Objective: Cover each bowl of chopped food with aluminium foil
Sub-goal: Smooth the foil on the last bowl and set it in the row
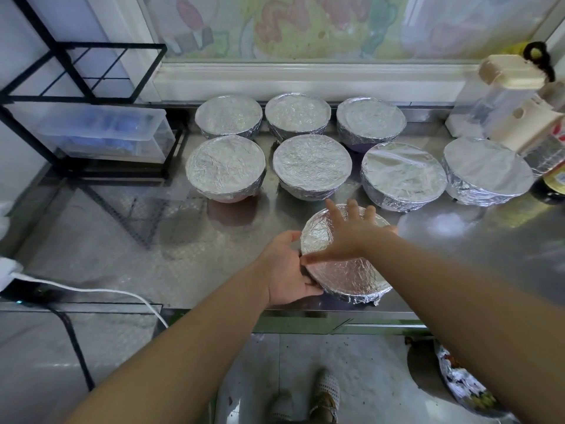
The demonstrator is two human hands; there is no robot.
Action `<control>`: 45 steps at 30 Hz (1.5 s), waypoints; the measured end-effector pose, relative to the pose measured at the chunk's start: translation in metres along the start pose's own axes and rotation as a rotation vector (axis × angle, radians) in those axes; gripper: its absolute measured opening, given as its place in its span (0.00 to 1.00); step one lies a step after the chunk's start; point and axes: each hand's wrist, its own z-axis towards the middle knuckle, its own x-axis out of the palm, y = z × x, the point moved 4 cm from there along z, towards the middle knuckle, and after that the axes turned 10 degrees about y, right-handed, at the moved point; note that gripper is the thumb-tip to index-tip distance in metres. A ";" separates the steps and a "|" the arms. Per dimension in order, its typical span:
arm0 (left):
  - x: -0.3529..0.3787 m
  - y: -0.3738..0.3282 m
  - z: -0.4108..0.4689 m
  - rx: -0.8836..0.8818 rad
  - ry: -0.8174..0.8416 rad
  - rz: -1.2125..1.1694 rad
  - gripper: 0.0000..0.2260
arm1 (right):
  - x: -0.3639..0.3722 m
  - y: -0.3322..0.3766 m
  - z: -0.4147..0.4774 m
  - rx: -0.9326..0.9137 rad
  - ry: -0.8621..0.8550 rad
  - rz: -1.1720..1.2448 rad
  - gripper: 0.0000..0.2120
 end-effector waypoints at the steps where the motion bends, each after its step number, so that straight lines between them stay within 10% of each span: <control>1: 0.002 -0.001 0.000 0.005 -0.010 0.016 0.24 | 0.000 0.000 -0.001 0.001 -0.001 -0.004 0.72; 29: 0.004 -0.034 0.013 -0.030 -0.055 0.395 0.19 | 0.000 0.003 -0.006 0.036 -0.010 0.010 0.71; 36: -0.030 -0.053 0.079 0.154 -0.275 0.519 0.28 | 0.000 0.004 -0.007 0.046 -0.013 0.023 0.71; 39: -0.016 -0.051 0.067 0.246 -0.387 0.609 0.14 | 0.001 0.004 -0.005 0.040 -0.017 0.035 0.72; 45: -0.005 -0.047 0.061 0.344 -0.485 0.749 0.15 | 0.003 0.003 -0.005 0.064 -0.016 0.044 0.71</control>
